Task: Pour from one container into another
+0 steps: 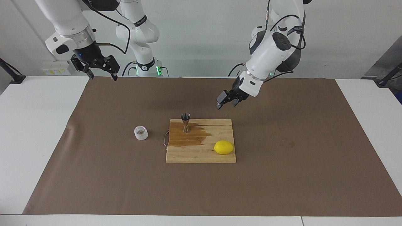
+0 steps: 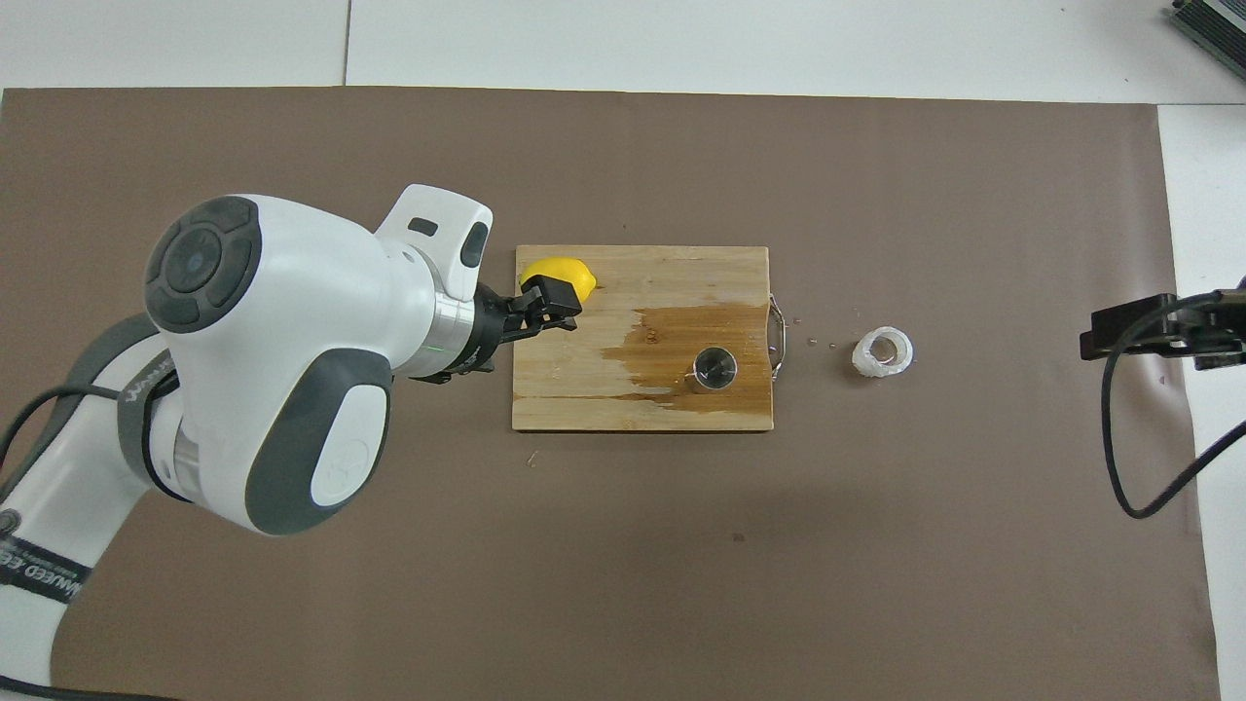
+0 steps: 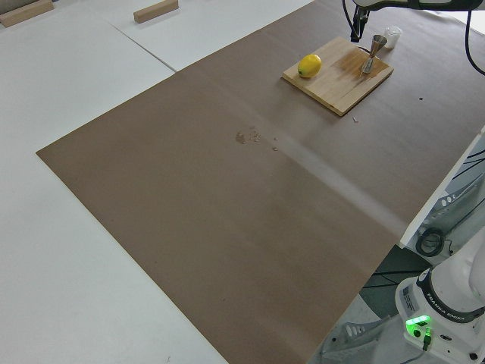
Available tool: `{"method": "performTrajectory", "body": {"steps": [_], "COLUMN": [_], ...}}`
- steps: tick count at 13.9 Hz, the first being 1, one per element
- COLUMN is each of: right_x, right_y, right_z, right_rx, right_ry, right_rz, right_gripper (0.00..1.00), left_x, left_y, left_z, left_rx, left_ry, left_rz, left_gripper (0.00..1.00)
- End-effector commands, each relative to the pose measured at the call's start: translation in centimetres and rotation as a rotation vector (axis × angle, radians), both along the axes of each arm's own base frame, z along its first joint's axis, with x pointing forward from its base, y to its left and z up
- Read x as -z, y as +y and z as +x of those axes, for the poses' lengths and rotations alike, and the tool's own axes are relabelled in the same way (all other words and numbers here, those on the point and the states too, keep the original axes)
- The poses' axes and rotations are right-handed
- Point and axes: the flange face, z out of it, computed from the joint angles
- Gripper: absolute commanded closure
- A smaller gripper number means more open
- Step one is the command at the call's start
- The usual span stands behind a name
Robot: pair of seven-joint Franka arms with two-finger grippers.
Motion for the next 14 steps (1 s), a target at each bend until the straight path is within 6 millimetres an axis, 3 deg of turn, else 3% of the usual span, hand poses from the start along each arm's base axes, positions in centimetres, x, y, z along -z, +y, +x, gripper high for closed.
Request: {"method": "performTrajectory", "body": {"steps": [1,4,10,12,14], "right_x": [-0.4,-0.4,-0.4,-0.4,-0.4], "right_y": [-0.3,-0.2,-0.3,-0.3,-0.2], "right_z": [-0.3,-0.3,-0.3,-0.3,-0.3], "right_rx": [0.011,0.009,0.011,0.011,0.009], "right_ry": [-0.004,-0.004,-0.004,-0.004,-0.004], "right_rz": [0.014,0.014,0.014,0.014,0.014], "right_gripper": [0.0,0.0,0.0,0.0,0.0], "left_x": [-0.9,-1.2,-4.9,-5.8,-7.3], "left_y": [4.7,9.3,20.6,23.3,24.5], "left_z": [0.7,1.5,2.7,3.0,3.0], "left_rx": [0.158,0.211,0.303,0.309,0.348], "left_ry": [-0.068,-0.043,-0.078,-0.064,-0.068], "left_rz": [0.114,0.154,0.245,0.268,0.322], "left_gripper": [0.0,0.0,0.0,0.0,0.0]}}
